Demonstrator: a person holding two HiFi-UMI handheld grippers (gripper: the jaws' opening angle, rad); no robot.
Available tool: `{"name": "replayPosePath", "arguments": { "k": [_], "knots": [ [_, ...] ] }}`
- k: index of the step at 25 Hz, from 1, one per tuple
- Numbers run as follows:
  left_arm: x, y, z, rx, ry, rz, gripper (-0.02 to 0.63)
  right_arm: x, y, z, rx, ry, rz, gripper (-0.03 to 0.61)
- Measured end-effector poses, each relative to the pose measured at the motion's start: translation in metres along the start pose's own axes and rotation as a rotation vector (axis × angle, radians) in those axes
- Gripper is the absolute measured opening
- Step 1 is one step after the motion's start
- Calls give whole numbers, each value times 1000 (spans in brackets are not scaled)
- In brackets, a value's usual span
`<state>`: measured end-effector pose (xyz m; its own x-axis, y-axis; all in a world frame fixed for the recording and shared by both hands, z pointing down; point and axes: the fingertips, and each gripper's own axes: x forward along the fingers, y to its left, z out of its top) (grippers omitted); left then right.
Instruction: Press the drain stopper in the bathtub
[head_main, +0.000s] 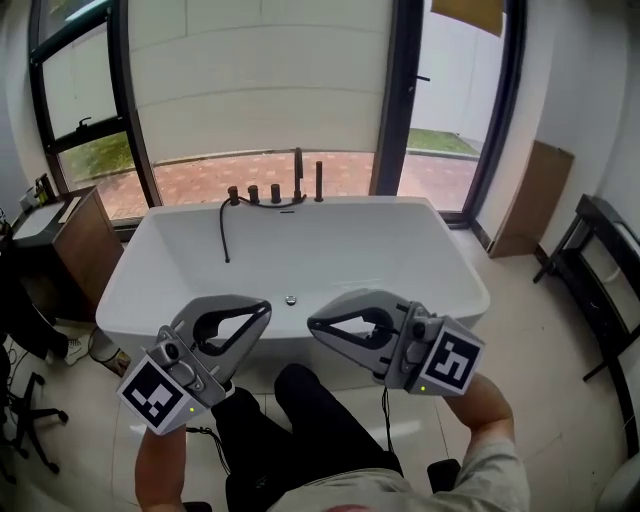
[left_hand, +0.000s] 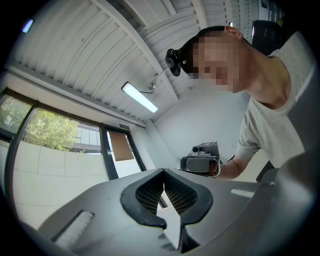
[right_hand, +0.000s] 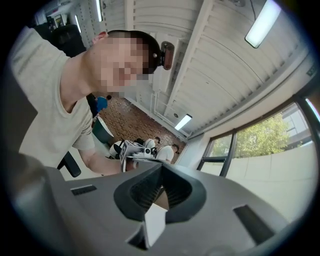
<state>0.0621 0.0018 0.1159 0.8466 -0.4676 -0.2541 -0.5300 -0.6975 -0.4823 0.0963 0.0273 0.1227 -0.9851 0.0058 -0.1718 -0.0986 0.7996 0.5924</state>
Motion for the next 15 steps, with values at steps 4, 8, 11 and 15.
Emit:
{"name": "replayPosePath", "arguments": {
  "k": [4, 8, 11, 15],
  "knots": [
    [-1, -24, 22, 27, -17, -28, 3, -8, 26, 29, -81, -19, 14, 0],
    [2, -33, 34, 56, -29, -47, 3, -13, 36, 42, -133, -12, 20, 0],
    [2, -35, 39, 71, -31, -59, 3, -12, 38, 44, -146, 0, 23, 0],
    [1, -34, 38, 78, -27, -57, 3, -12, 39, 41, -153, 23, 26, 0]
  ]
}}
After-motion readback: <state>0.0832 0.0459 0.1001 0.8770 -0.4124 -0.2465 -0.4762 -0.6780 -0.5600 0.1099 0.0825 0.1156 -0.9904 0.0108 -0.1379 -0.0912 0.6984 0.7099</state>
